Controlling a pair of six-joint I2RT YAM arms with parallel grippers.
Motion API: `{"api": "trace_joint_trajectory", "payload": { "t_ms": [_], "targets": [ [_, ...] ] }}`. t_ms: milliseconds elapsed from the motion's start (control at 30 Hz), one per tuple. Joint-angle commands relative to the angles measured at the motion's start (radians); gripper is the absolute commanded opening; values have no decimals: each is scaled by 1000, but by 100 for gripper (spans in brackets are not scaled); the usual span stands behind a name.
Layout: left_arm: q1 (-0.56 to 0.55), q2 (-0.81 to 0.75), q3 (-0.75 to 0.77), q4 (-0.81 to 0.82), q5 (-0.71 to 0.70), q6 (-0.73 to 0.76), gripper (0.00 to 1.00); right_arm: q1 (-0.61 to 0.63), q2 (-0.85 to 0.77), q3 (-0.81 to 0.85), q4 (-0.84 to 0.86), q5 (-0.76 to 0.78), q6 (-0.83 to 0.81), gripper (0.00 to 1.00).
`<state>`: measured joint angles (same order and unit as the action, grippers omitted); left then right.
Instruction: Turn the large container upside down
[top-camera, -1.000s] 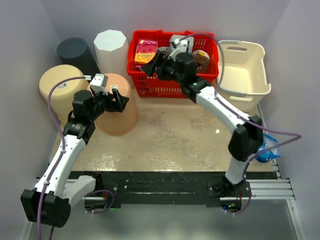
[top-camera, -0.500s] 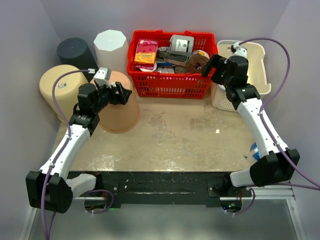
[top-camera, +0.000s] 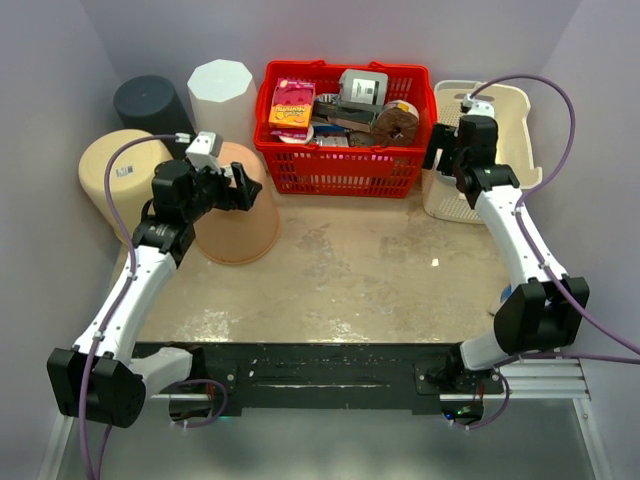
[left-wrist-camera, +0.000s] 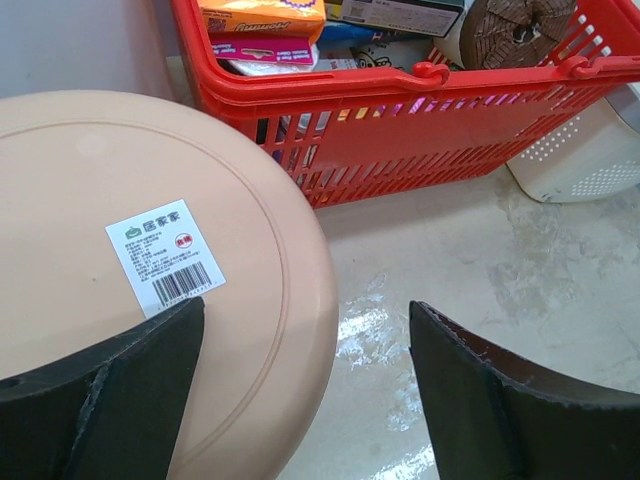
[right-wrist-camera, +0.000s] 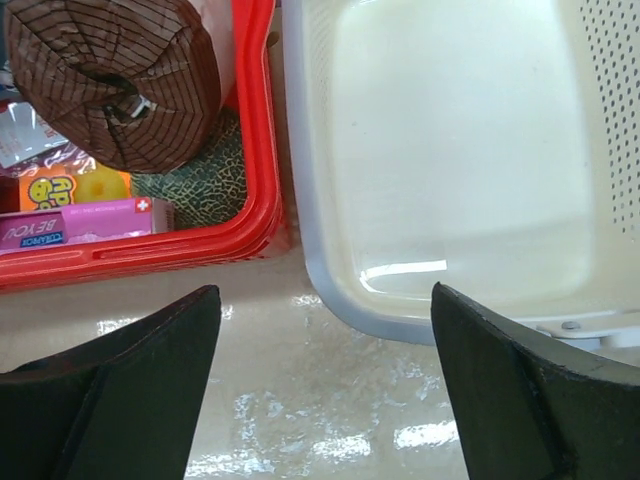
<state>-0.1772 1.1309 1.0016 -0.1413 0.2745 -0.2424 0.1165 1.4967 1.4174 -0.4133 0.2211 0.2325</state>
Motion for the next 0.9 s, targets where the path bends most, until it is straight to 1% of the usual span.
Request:
{"api": "trace_joint_trajectory", "payload": {
  "t_ms": [0, 167, 400, 567, 600, 667, 700, 733, 867],
  "targets": [
    [-2, -60, 63, -76, -9, 18, 88, -6, 16, 8, 16, 29, -108, 87],
    [-2, -106, 83, -101, -6, 14, 89, -9, 79, 14, 10, 29, -125, 80],
    [-2, -146, 78, -124, -3, 5, 89, -15, 114, -5, 25, 41, -108, 72],
    [-2, -154, 57, -129, -3, 3, 89, -18, 105, -29, 4, 66, -98, 63],
    [-2, -154, 54, -127, -3, 2, 89, -18, 102, -35, -1, 70, -101, 60],
    [-2, -154, 49, -126, -3, -1, 89, -18, 89, -52, -12, 81, -102, 56],
    [-2, -152, 48, -124, -1, -1, 89, -20, 85, -58, -13, 83, -107, 52],
    [-2, -151, 46, -123, 0, -1, 89, -20, 77, -64, -24, 87, -107, 50],
    [-2, -141, 45, -121, 3, -1, 89, -20, 47, -95, -58, 75, -101, 47]
  ]
}}
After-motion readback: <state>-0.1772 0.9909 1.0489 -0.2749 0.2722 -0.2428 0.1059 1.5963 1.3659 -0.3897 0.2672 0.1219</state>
